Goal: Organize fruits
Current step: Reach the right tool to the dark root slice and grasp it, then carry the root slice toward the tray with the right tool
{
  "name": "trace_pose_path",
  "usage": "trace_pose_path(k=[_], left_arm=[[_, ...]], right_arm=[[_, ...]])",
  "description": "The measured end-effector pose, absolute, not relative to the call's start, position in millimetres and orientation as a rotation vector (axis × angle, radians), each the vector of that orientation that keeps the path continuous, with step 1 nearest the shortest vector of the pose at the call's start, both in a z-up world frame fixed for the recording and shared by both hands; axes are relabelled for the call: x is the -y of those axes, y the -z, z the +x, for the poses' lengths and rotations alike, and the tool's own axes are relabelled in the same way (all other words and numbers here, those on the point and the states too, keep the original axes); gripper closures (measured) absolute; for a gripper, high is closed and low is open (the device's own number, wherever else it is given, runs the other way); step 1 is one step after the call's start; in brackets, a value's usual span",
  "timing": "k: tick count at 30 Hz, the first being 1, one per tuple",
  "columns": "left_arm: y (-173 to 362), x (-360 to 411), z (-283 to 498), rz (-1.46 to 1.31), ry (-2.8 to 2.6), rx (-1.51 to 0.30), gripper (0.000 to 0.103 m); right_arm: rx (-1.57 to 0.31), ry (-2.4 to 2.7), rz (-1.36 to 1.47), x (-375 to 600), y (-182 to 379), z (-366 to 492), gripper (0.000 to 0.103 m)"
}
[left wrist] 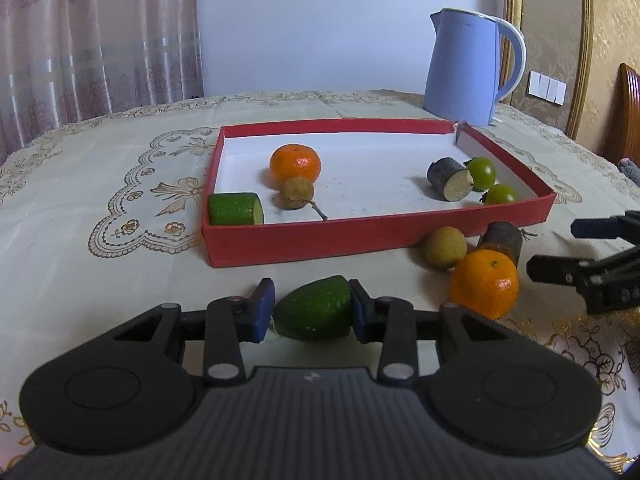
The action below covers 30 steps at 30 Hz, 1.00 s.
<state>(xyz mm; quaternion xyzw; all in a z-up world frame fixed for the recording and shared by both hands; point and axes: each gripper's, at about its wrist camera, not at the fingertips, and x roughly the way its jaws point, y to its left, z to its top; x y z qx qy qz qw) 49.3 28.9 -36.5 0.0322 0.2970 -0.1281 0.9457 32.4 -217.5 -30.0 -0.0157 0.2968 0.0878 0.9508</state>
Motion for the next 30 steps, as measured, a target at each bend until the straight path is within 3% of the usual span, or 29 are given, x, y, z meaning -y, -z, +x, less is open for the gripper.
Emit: trace_pose_path(k=[20, 23, 26, 28, 30], left_arm=[[36.3, -27.1, 49.4, 0.059, 0.266, -0.61, 0.068], [36.4, -28.5, 49.4, 0.058, 0.267, -0.61, 0.068], [36.3, -27.1, 48.8, 0.061, 0.266, -0.61, 0.068], [36.4, -26.6, 49.0, 0.062, 0.267, -0.61, 0.068], [36.2, -26.0, 48.9, 0.064, 0.267, -0.61, 0.068]], right_arm=[[-0.572, -0.266, -0.212, 176.6, 29.4, 50.3, 0.001], [-0.573, -0.26, -0.254, 170.3, 31.2, 48.8, 0.008], [-0.56, -0.255, -0.26, 170.1, 30.9, 46.1, 0.024], [-0.56, -0.273, -0.251, 171.3, 30.9, 45.7, 0.069], [-0.566, -0.296, -0.24, 172.0, 31.2, 46.8, 0.069]])
